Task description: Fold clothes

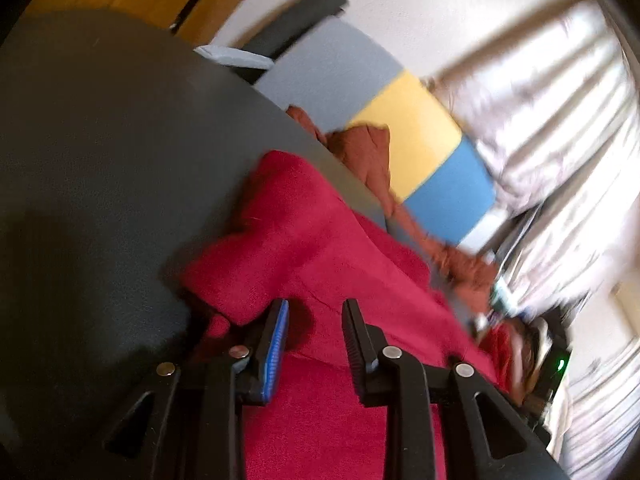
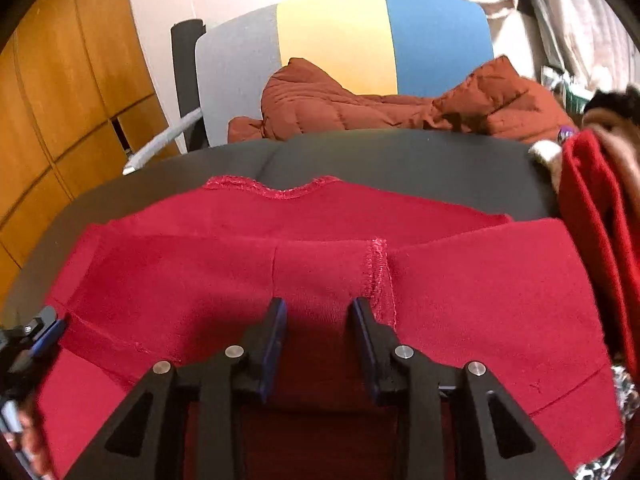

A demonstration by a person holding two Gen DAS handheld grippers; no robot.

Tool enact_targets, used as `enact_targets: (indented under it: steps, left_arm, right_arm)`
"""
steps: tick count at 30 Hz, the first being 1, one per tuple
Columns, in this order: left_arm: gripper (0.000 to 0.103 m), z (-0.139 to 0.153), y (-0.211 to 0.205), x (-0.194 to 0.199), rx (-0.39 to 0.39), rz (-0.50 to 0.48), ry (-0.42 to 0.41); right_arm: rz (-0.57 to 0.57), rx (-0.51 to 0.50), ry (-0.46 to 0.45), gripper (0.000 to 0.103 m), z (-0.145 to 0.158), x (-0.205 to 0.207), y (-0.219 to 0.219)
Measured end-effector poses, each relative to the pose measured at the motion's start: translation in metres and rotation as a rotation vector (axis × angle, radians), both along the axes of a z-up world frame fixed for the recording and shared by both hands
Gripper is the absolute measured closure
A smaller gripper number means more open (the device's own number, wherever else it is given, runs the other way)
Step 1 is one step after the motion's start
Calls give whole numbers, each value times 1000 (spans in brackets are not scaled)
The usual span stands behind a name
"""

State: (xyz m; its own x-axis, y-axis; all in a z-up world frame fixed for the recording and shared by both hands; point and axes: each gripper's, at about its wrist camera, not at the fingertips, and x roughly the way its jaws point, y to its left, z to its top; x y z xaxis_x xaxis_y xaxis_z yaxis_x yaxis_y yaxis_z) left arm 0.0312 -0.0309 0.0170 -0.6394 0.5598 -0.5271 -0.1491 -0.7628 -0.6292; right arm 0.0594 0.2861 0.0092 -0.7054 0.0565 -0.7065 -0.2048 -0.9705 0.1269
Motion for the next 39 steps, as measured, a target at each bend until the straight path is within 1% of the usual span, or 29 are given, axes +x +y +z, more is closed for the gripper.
enact_targets:
  steps: [2, 3, 7, 8, 11, 12, 13, 14, 16, 17, 20, 22, 23, 24, 25, 27, 30, 32, 33, 35, 37, 38, 39]
  left_arm:
    - [72, 21, 18, -4, -20, -71, 61]
    - [72, 31, 28, -11, -53, -80, 88]
    - [72, 43, 48, -55, -195, -41, 120]
    - [72, 41, 52, -69, -250, -31, 105]
    - [72, 7, 48, -109, -483, 1, -32]
    - [75, 1, 38, -115, -464, 16, -47]
    - [84, -1, 24, -118, -397, 34, -47]
    - [101, -5, 12, -121, -362, 67, -63]
    - [101, -12, -7, -124, -255, 100, -88]
    - [101, -14, -10, -124, -237, 105, -88]
    - [101, -8, 3, -124, -337, 110, -68]
    - [101, -4, 10, -125, -406, 112, -60]
    - [101, -3, 12, -125, -423, 112, -59]
    - [102, 0, 10, -123, -413, 101, -60]
    - [100, 3, 7, -117, -391, 88, -63]
    - [91, 8, -1, -99, -342, 72, -69]
    - [89, 16, -18, -49, -253, 72, -62]
    - [86, 19, -30, -15, -214, 57, -49]
    - [86, 20, -37, 4, -210, 43, -38]
    - [84, 21, -50, 39, -215, 13, -16]
    - [82, 19, -64, 68, -225, -23, -5]
    - [81, 18, -70, 79, -230, -40, -8]
    - [80, 16, -75, 86, -228, -63, -28]
  right_arm:
    - [-1, 8, 8, 68, 0, 4, 0]
    - [-1, 1, 11, 68, -1, 4, 1]
    - [0, -12, 19, 68, -2, 5, 2]
    - [1, -11, 20, 68, -2, 5, 2]
    - [2, -16, 22, 68, -2, 7, 3]
    - [2, -20, 24, 68, -3, 7, 4]
    - [3, -24, 26, 68, -3, 7, 4]
    - [3, -27, 28, 68, -3, 7, 4]
    - [3, -25, 29, 68, -4, 6, 4]
    - [2, -21, 29, 68, -4, 6, 3]
    - [0, -13, 30, 68, -5, 5, 1]
    - [0, -28, 31, 68, -6, 3, 3]
    - [1, -36, 31, 68, -6, 1, 5]
    - [1, -42, 30, 68, -6, 1, 6]
    - [1, -45, 29, 68, -6, 0, 6]
    - [2, -48, 26, 68, -5, 0, 7]
    - [10, -73, 25, 65, -4, 1, 9]
    - [42, -142, 33, 52, -1, 3, 15]
    - [57, -169, 33, 43, 2, 7, 17]
    - [58, -188, 42, 41, 12, 26, 15]
    - [76, -248, 98, 41, 24, 60, 16]
    - [80, -277, 118, 40, 29, 76, 17]
    - [74, -300, 129, 38, 32, 94, 20]
